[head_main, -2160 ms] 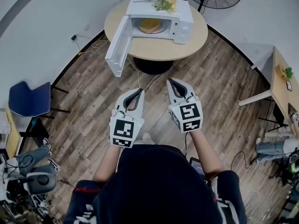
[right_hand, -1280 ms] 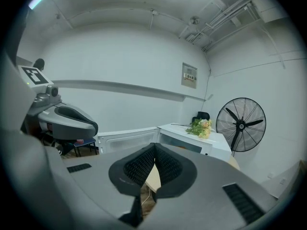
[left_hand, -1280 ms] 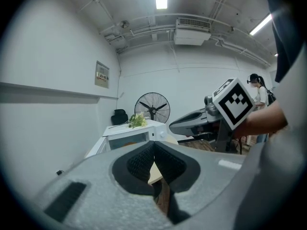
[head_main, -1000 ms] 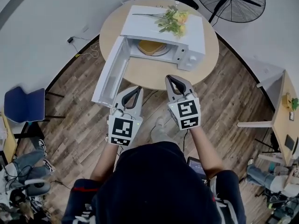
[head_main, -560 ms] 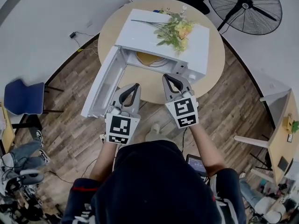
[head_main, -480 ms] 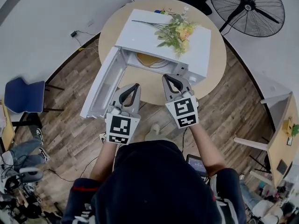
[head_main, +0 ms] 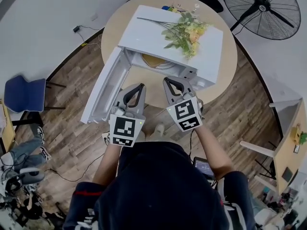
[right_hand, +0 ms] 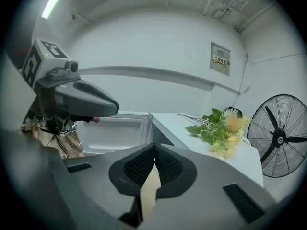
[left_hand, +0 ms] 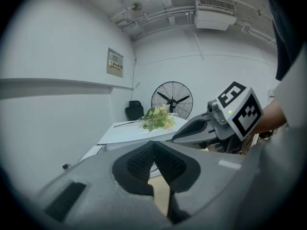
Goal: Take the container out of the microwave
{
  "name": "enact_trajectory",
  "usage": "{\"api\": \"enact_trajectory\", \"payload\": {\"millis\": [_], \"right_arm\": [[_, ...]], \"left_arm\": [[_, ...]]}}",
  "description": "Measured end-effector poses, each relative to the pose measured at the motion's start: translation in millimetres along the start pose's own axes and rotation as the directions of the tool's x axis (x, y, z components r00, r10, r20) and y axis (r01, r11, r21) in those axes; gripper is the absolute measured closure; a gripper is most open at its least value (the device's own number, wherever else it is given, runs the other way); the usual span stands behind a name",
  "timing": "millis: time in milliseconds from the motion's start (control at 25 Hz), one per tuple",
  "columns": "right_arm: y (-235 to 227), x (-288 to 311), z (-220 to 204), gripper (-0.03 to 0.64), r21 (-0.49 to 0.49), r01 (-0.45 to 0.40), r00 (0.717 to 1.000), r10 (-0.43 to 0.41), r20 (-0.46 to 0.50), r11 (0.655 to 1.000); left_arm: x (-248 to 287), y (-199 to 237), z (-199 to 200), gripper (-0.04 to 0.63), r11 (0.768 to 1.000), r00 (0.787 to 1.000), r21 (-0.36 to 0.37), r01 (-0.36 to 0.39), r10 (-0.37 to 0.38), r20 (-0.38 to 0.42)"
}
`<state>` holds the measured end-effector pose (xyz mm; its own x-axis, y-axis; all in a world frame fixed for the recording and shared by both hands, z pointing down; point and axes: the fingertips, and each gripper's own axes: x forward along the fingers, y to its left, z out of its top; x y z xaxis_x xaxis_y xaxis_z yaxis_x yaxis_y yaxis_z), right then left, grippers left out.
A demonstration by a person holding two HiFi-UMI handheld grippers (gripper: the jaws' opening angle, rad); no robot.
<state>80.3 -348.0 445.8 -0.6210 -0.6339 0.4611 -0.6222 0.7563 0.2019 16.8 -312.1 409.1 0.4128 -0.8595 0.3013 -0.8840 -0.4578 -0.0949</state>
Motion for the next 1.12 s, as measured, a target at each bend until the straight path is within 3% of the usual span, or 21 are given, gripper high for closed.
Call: {"api": "enact_trajectory", "payload": {"millis": [200, 360, 520, 720, 880, 1000, 1120], "right_arm": [[9, 14, -6, 0.608, -0.072, -0.003, 0.998, -0.002, -0.066, 0.997], [23, 34, -26, 0.609, -0.192, -0.08, 0.981, 0.043, -0.191, 0.978], [35, 56, -50, 0.608, -0.303, -0.172, 0.939, 0.063, -0.338, 0.937], [42, 91, -83, 0.607, -0.339, -0.261, 0.866, 0.064, -0.496, 0.904], [42, 115, -97, 0.607, -0.344, -0.29, 0.834, 0.06, -0.549, 0.893], [34, 135, -101, 0.607, -0.396, -0.279, 0.831, 0.014, -0.556, 0.875], [25, 153, -98, 0.606, -0.406, -0.252, 0.837, -0.013, -0.547, 0.879]], "left_arm": [[6, 10, -4, 0.581, 0.999, 0.999, -0.002, 0.04, -0.04, 0.0], [9, 18, -14, 0.581, 0.997, 0.997, 0.001, 0.075, -0.075, -0.012], [8, 36, -21, 0.581, 0.998, 0.998, 0.009, 0.059, -0.059, -0.019], [2, 56, -37, 0.581, 0.999, 0.999, -0.002, 0.035, -0.035, -0.04], [-4, 69, -47, 0.581, 1.0, 0.998, -0.012, 0.011, -0.011, -0.054], [-10, 75, -54, 0.581, 1.0, 0.998, -0.023, -0.007, 0.005, -0.063], [-14, 80, -61, 0.581, 0.999, 0.997, -0.04, -0.02, 0.017, -0.072]]}}
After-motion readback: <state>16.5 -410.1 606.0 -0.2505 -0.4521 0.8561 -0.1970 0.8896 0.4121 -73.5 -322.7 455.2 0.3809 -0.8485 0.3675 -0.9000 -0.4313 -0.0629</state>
